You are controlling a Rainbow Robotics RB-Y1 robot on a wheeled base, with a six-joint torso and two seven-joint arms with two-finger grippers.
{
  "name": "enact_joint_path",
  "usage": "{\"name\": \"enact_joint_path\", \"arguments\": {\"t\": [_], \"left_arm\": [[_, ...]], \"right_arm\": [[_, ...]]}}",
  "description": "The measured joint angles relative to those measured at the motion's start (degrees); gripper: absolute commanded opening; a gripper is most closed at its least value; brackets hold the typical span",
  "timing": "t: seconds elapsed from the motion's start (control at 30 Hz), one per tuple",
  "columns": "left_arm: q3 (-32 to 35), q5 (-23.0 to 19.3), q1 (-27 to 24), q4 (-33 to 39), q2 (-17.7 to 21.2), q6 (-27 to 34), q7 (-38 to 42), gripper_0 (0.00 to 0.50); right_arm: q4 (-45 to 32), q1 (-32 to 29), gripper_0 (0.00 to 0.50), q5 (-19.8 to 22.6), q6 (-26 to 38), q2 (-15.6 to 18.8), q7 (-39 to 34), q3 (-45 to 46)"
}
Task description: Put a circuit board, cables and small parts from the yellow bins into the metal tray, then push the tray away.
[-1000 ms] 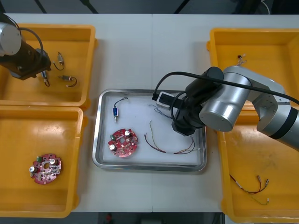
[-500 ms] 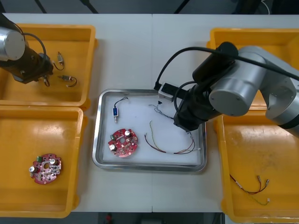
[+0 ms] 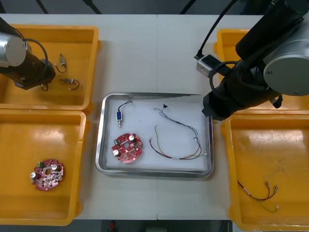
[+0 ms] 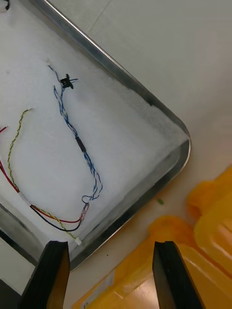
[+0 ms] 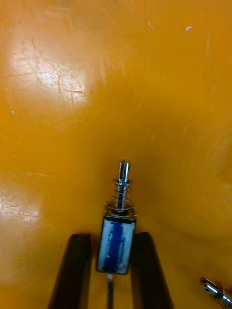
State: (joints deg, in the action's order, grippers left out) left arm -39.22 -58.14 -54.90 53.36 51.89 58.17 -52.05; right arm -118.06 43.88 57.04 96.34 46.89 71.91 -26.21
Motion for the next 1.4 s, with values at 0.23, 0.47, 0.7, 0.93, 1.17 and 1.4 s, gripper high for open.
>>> {"name": "enact_joint_path", "arguments": {"t": [0.23,0.47,0.7,0.93,1.17,1.4], "left_arm": [[0.00,0.16,0.04,-0.01,-0.01,-0.26,-0.42,0.000],[0.00,0.49,0.04,0.01,-0.01,-0.49,-0.42,0.000],[0.53,1.03,-0.98,1.45,0.02,7.76,-0.44,0.000],[4.21,1.58,-3.10,5.79,0.76,19.61,-1.04,0.000],[7.87,0.72,-4.87,11.50,2.47,28.94,-1.04,0.000],[8.00,-5.37,-6.54,15.47,4.95,31.16,-1.04,0.000]], "right_arm": [[-0.18,-1.37,0.500,2.49,5.07,2.80,-5.07,6.35],[-1.61,-5.23,0.500,3.52,8.16,6.16,-15.59,12.99],[-1.70,-8.14,0.500,3.70,8.92,9.28,-24.60,15.59],[-1.71,-12.63,0.500,4.43,8.95,11.31,-25.16,20.77],[-1.73,-19.00,0.500,4.87,8.96,11.98,-25.15,27.78],[-1.74,-23.47,0.500,4.80,8.96,12.00,-25.06,31.21]]}}
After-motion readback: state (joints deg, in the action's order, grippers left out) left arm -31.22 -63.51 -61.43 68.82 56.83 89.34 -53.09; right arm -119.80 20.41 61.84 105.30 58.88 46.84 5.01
